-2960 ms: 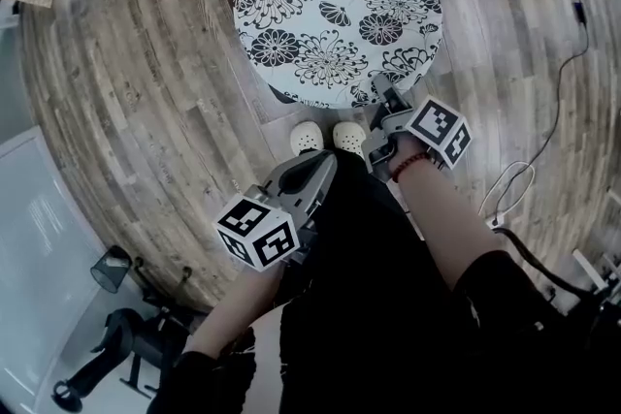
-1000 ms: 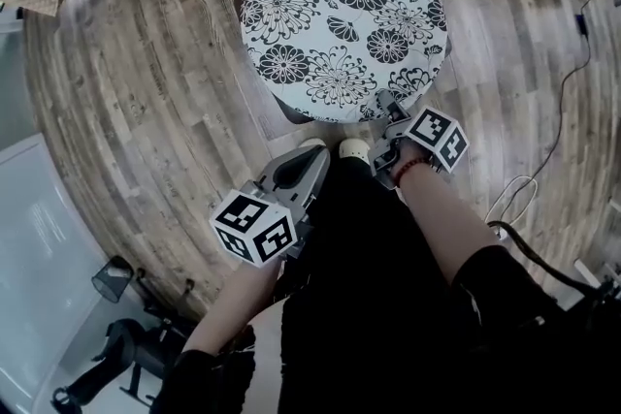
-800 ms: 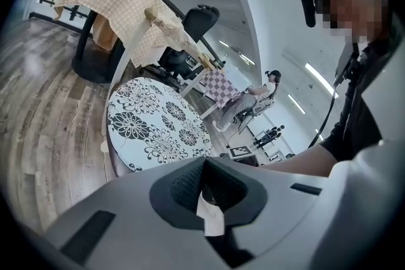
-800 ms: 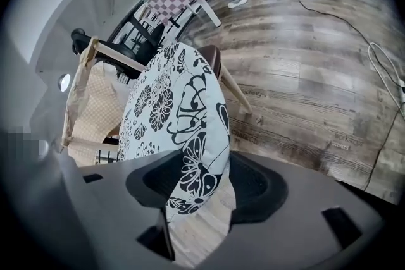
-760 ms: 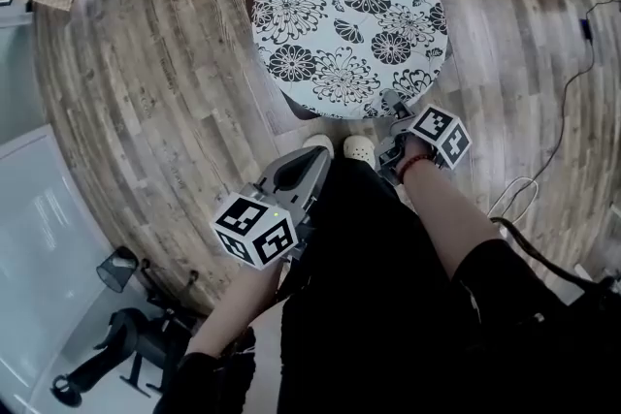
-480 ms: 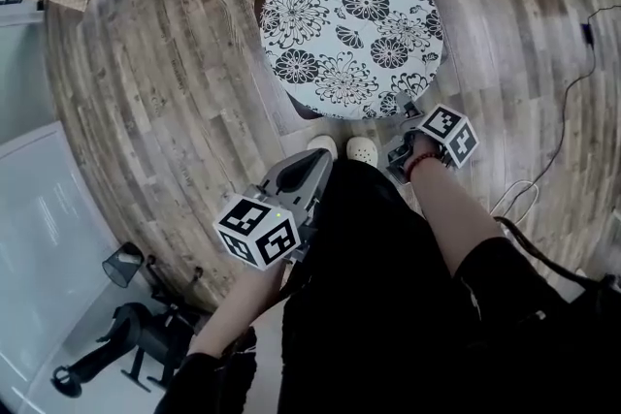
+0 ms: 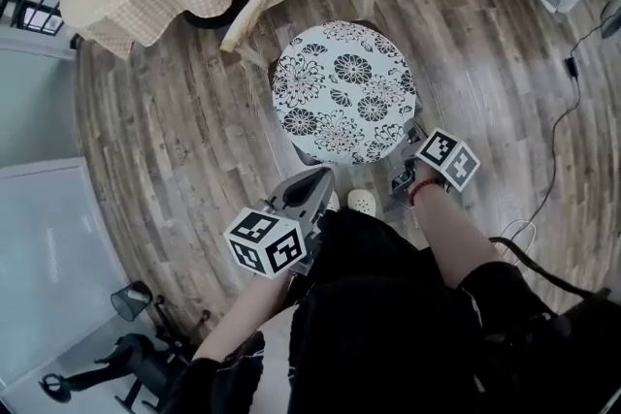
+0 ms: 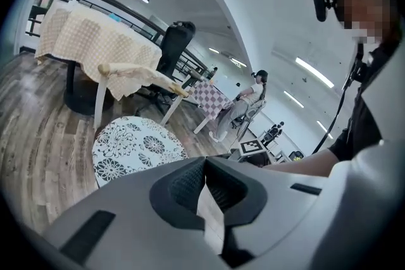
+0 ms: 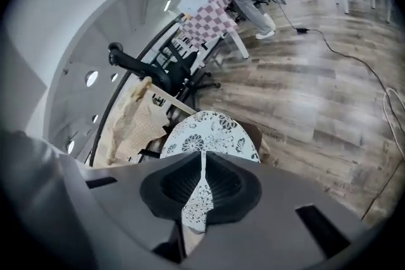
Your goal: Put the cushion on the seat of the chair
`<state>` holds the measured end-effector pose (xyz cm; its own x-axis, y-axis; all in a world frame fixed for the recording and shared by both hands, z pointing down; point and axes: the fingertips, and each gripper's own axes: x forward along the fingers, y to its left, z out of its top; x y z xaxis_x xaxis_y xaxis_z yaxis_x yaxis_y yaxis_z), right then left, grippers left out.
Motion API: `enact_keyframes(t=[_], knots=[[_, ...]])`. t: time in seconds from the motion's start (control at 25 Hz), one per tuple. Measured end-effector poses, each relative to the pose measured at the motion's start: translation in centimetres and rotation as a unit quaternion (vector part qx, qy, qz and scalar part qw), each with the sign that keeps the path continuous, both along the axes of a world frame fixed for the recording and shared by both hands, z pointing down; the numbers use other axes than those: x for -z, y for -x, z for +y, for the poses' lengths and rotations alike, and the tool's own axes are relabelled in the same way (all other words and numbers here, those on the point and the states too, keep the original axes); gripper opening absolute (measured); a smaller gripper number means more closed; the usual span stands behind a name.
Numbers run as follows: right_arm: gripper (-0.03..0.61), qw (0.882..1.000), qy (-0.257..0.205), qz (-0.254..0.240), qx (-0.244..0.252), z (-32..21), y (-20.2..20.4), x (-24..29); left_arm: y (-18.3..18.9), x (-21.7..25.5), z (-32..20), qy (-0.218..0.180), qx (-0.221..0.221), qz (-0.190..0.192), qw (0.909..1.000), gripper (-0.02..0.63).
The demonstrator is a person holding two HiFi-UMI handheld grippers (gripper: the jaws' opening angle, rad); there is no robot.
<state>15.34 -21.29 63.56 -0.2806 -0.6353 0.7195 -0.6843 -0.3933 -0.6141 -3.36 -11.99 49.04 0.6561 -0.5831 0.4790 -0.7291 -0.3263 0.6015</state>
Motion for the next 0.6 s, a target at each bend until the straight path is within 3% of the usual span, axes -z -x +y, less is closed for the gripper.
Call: enact_keyframes(t=[0.12, 0.24, 0.44, 0.6], knots=[[0.021, 0.997, -0.043, 0.025, 0.059, -1.2, 0.6, 5.4, -0.9, 3.4, -0.8, -0.028, -0.003, 0.004, 0.9996, 0.015], [0.017, 0.987, -0.116, 0.023, 0.105, -2.9, 1.9, 12.1, -1.7, 6.7, -2.1, -0.067, -0.009, 0.005, 0.9977, 0.015], [0.017, 0.948, -0.23, 0.049, 0.212, -3.1, 4.0, 22.1, -2.2, 12.0, -3.2, -0.124, 0.008, 0.02, 0.9921, 0.015], [0.017, 0.916, -0.287, 0.081, 0.267, -1.4, 5.0, 27.6, -2.4, 14.9, -2.8, -0.151, 0.016, 0.028, 0.988, 0.015]])
